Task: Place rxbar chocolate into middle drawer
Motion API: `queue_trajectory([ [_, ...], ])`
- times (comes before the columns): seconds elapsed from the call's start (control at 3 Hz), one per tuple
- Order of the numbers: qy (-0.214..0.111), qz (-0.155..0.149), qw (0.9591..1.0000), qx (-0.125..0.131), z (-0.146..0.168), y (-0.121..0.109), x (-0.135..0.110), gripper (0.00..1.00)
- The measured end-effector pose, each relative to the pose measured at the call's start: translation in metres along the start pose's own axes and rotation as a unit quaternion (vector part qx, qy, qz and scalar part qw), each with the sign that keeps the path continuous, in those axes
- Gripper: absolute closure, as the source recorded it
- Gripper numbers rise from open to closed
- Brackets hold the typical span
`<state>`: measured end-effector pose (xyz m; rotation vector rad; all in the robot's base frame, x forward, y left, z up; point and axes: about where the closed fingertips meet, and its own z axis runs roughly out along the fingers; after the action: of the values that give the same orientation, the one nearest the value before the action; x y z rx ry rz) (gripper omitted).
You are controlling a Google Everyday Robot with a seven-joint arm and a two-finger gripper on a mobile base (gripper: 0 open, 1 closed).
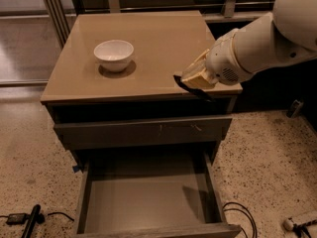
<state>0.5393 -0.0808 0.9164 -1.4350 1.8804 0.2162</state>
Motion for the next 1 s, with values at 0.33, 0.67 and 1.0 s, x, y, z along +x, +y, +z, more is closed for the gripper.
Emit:
queue_trajectory([
  [0.33, 0.000, 0.000, 1.0000, 0.000, 0.000, 0.000, 0.000, 1.00],
  [0.67, 0.001, -0.007, 0.9999, -0.008, 0.005, 0.015, 0.001, 1.00],
  [1.0, -0.014, -0.015, 0.9991, -0.036, 0.026, 0.051, 0.001, 1.00],
])
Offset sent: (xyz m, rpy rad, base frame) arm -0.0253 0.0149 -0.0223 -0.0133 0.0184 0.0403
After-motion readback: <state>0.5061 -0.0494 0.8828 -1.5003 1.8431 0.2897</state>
